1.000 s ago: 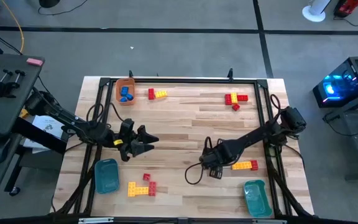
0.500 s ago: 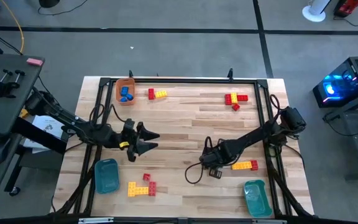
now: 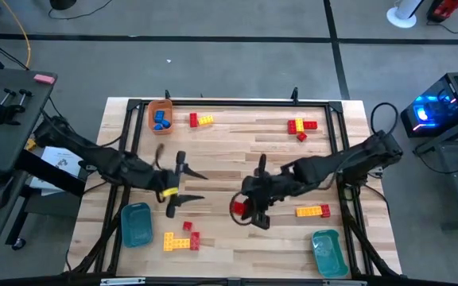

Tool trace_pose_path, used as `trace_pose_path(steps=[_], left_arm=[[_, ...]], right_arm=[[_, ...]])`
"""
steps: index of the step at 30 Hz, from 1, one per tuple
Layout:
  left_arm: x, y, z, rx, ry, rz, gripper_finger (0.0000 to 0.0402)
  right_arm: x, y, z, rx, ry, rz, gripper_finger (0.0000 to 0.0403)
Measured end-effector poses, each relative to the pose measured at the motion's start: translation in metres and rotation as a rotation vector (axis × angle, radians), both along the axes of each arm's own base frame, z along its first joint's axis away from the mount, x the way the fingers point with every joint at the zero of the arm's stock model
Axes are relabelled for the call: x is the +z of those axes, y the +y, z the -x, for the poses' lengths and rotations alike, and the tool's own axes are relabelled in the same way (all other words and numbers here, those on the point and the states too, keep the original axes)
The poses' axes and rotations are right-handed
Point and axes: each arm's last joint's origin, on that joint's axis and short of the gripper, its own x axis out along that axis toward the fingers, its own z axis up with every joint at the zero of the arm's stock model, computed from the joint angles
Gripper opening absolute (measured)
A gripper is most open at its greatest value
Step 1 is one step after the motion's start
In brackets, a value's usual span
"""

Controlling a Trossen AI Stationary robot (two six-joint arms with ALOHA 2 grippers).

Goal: Sort blocks
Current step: Put the red game piece into the bottom left blue bin

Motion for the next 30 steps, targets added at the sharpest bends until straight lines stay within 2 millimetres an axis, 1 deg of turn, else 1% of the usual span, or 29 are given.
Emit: trace_pose_path(steps=[2, 4, 6, 8, 11, 17, 20, 23, 30], left_arm=[[0.006, -0.007, -0.007, -0.064, 0.02, -0.183, 0.0241], [0.009, -0.016, -0.015, -0.135, 0.02, -0.338, 0.0241], [0.011, -0.026, -0.023, -0.189, 0.005, -0.467, 0.0241], [0.006, -0.035, -0.032, -0.237, 0.011, -0.579, 0.0241], [0.0, -0.043, -0.047, -0.229, -0.013, -0.671, 0.0241], [-0.009, -0.051, -0.068, -0.094, -0.064, -0.718, 0.0241], [-0.014, -0.054, -0.073, -0.12, -0.067, -0.733, 0.0241], [-0.019, -0.057, -0.074, -0.187, -0.057, -0.721, 0.0241], [-0.024, -0.057, -0.077, -0.227, -0.038, -0.59, 0.0241]], right_arm=[[0.015, -0.003, -0.004, 0.037, -0.046, -0.064, 0.0002], [0.025, -0.008, -0.009, 0.046, -0.084, -0.105, 0.0001], [0.028, -0.013, -0.011, 0.05, -0.085, -0.128, 0.0001], [0.029, -0.018, -0.014, 0.049, -0.096, -0.154, 0.0001], [0.028, -0.021, -0.015, 0.05, -0.08, -0.192, 0.0001], [0.022, -0.018, -0.019, 0.084, -0.049, -0.227, 0.0], [0.018, -0.015, -0.022, 0.093, -0.042, -0.231, 0.0], [0.014, -0.013, -0.025, 0.11, -0.031, -0.247, 0.0], [0.012, -0.012, -0.028, 0.128, -0.036, -0.265, 0.0]])
